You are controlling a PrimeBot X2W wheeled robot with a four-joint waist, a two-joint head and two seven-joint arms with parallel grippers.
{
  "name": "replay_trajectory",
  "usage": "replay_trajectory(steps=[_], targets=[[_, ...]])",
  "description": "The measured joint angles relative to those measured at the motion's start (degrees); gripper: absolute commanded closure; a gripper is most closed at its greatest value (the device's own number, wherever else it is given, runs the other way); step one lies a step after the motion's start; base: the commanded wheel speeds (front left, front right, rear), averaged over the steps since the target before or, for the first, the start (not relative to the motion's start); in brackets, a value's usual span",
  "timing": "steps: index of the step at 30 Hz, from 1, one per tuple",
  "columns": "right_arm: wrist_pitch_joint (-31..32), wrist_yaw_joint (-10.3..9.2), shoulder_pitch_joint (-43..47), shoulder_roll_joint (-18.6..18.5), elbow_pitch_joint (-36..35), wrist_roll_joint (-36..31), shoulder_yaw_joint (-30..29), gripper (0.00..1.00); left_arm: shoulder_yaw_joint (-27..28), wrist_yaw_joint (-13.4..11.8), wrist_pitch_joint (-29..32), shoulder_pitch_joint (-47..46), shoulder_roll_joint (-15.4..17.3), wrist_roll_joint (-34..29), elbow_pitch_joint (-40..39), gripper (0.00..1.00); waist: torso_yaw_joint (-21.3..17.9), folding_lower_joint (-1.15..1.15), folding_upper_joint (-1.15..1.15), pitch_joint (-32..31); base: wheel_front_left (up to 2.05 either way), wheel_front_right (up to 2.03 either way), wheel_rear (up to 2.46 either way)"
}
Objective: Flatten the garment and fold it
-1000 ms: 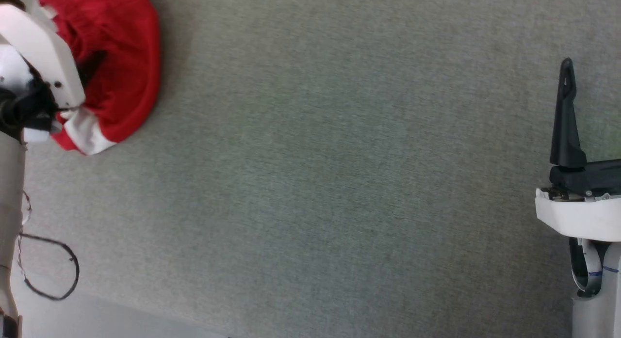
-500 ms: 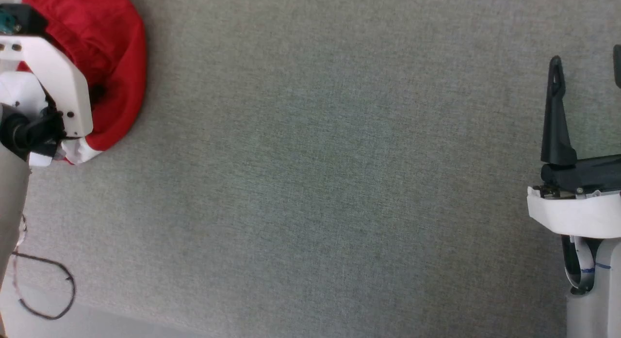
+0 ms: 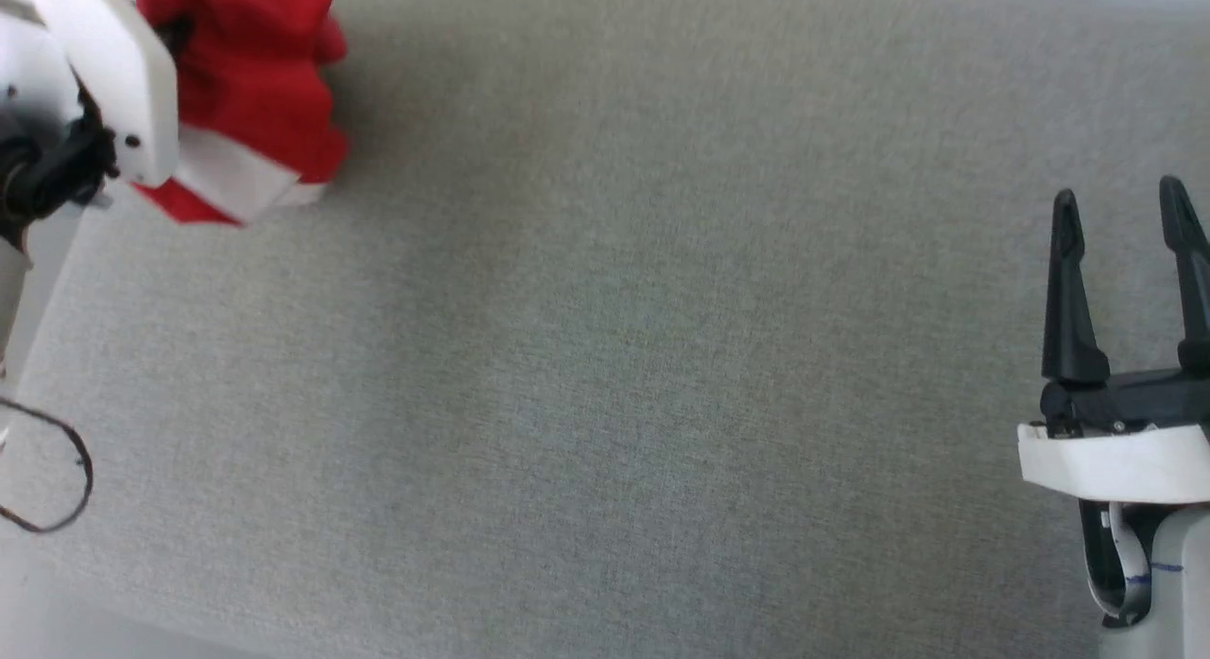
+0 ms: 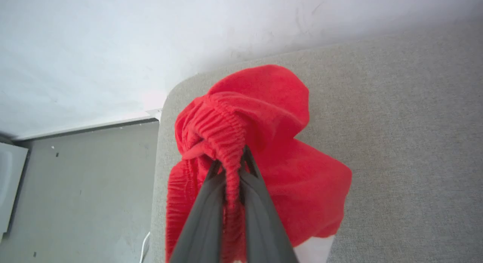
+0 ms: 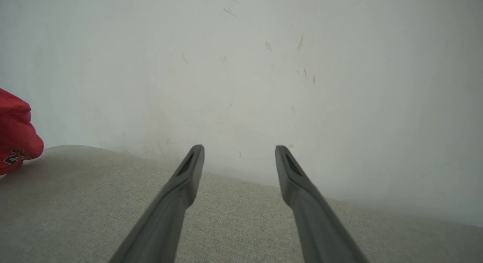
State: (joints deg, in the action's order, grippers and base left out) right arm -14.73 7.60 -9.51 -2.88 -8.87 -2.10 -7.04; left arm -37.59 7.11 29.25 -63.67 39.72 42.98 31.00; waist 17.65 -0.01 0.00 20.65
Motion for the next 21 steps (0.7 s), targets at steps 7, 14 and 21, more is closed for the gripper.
replay_trajectory(steps=[7,14,21], targets=[[0.00,0.00,1.85,0.01,0.57,2.41,-0.24,0.00,-6.38,0.00,-1.63,-5.58,0.44,-0.42,-7.78,1.00,-2.44,-0.01,0.00,-4.83,0.00,0.00,0.00],[0.00,0.00,2.33,-0.01,0.70,3.89,-0.14,0.00,-12.37,0.00,-3.18,-10.22,-2.69,1.15,-12.37,1.00,-8.43,0.00,0.00,-6.89,0.00,0.00,0.00],[0.00,0.00,2.46,-0.03,0.77,5.58,-0.78,0.00,-18.51,0.00,-6.19,-13.15,-9.06,3.00,-13.34,1.00,-16.04,0.01,0.00,-7.32,0.00,0.00,0.00]])
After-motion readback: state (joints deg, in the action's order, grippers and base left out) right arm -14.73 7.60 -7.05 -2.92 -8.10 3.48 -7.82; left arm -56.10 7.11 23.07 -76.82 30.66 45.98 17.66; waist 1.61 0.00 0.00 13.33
